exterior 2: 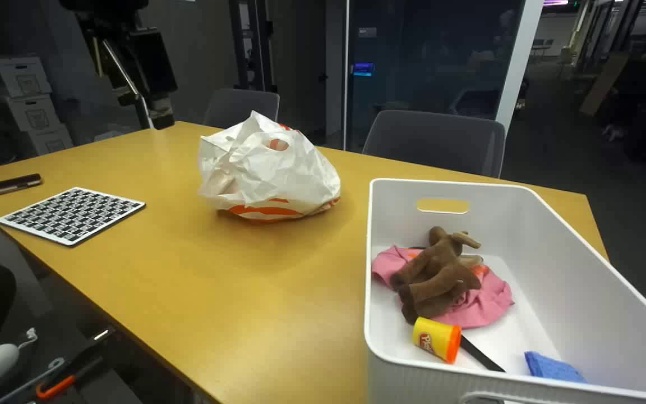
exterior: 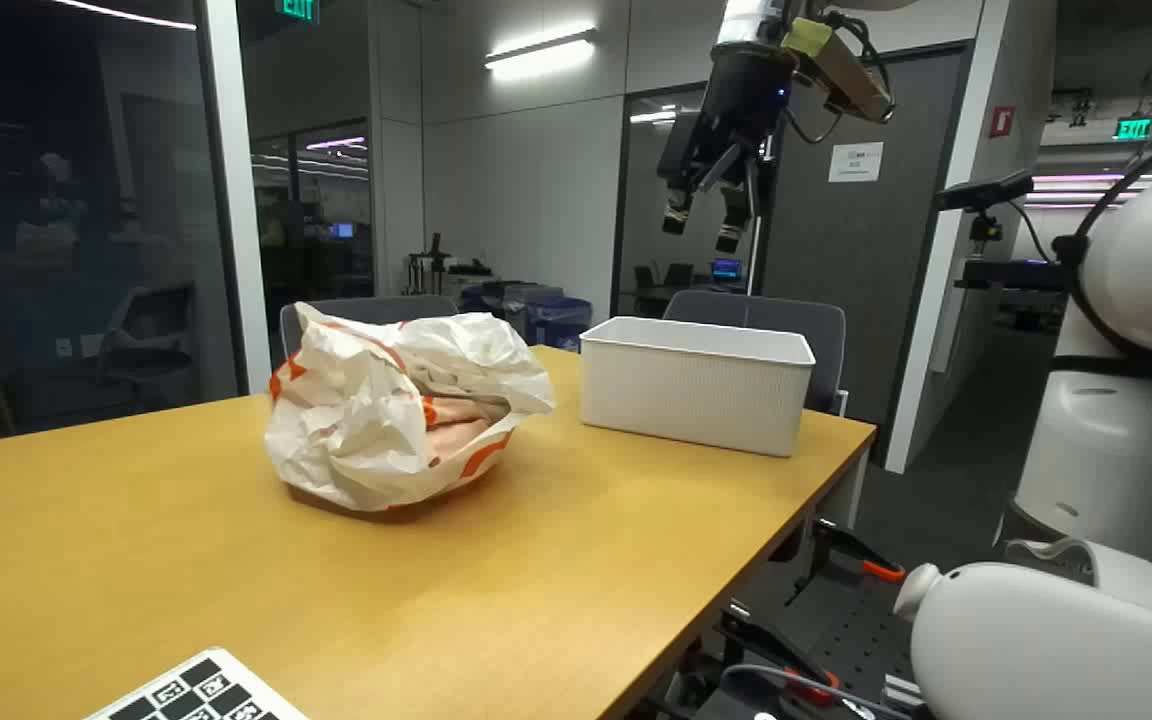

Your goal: Move the items, which are in the plastic, to the laundry basket

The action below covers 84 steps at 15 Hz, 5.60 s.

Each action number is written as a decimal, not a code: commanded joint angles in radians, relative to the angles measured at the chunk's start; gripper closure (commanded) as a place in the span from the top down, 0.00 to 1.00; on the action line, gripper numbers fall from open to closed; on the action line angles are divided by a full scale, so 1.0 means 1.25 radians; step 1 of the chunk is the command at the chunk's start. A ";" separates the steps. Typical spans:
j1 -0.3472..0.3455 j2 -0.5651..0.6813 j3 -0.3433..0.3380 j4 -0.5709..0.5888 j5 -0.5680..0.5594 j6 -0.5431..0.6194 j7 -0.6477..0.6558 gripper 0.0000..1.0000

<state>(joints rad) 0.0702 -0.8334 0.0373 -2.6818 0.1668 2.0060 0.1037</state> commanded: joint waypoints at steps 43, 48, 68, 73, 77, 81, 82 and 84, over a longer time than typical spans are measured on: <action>0.128 0.881 0.096 0.460 -0.148 0.394 -0.551 1.00; 0.095 0.887 0.129 0.479 -0.211 0.372 -0.538 1.00; 0.080 1.059 0.076 0.543 -0.455 0.655 -0.490 1.00; 0.102 1.121 0.058 0.605 -0.487 0.688 -0.480 1.00; 0.123 1.147 0.019 0.643 -0.522 0.686 -0.443 0.73; 0.114 1.147 0.025 0.650 -0.501 0.681 -0.418 0.43; 0.105 1.143 0.039 0.648 -0.485 0.673 -0.417 0.34; 0.075 1.133 0.085 0.640 -0.432 0.648 -0.426 0.19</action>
<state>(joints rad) 0.2031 0.5884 0.0831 -1.8935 -0.4371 2.8440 -0.4332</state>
